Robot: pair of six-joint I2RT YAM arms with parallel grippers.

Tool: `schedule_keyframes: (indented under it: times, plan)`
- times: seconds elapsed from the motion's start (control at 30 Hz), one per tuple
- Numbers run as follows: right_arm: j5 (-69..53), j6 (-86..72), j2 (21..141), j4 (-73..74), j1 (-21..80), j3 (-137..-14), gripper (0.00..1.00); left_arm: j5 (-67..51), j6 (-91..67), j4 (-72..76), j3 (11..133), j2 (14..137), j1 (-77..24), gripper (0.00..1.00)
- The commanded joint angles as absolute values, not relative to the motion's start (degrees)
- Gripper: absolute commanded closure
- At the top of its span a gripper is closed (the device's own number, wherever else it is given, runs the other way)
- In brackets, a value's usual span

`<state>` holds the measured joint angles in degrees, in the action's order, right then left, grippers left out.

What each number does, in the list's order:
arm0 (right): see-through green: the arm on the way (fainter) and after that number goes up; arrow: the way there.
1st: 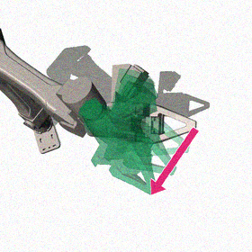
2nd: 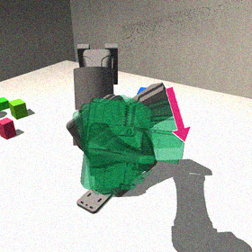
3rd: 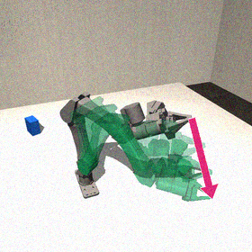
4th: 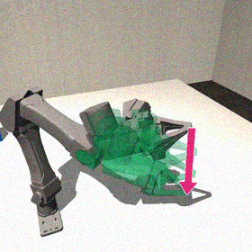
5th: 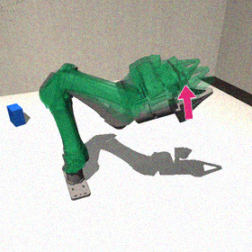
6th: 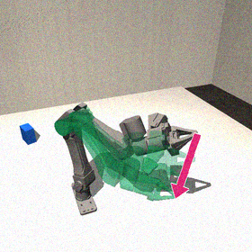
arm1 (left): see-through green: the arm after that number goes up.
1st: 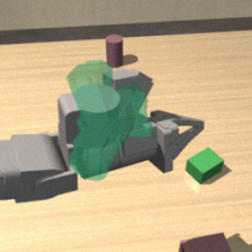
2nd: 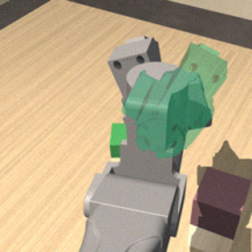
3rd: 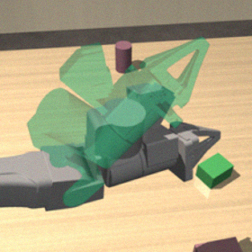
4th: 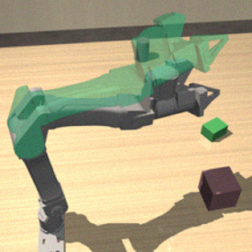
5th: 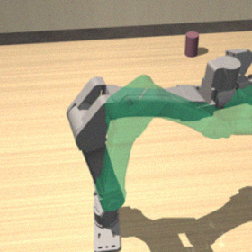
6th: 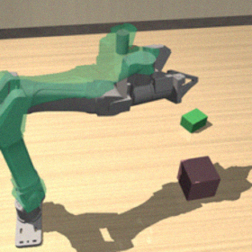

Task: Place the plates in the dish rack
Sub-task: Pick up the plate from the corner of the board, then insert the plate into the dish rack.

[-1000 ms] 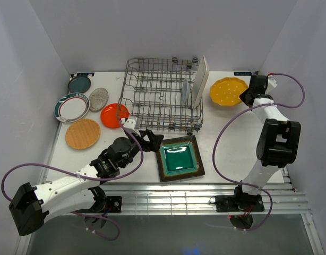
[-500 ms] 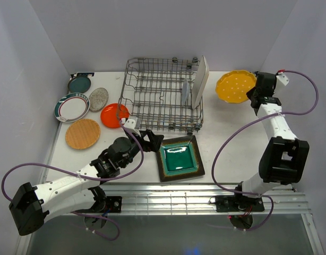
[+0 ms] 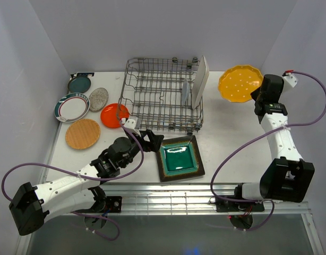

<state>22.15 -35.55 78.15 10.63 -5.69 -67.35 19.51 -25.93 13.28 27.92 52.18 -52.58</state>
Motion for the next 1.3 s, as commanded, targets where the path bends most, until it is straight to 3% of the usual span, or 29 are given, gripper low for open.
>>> schedule_keyframes:
  times: [0.0, 0.3, 0.6, 1.27]
  plan:
    - [22.3, -38.2, 72.4, 0.7, -5.4, -68.0, 0.92, 19.6, -25.4, 12.9, 30.0, 51.6, -52.3, 0.02]
    - [18.7, -36.7, 66.8, 0.7, -4.6, -67.9, 0.92, 19.3, -25.3, 12.8, 30.1, 51.6, -52.4, 0.02]
    - [14.9, -34.8, 70.0, 0.3, -1.2, -73.3, 0.92, 18.4, -25.7, 12.7, 30.7, 52.7, -52.4, 0.02]
    - [16.0, -29.3, 63.5, 6.9, 4.7, -76.9, 0.92, 19.5, -25.5, 12.7, 30.7, 52.6, -52.3, 0.02]
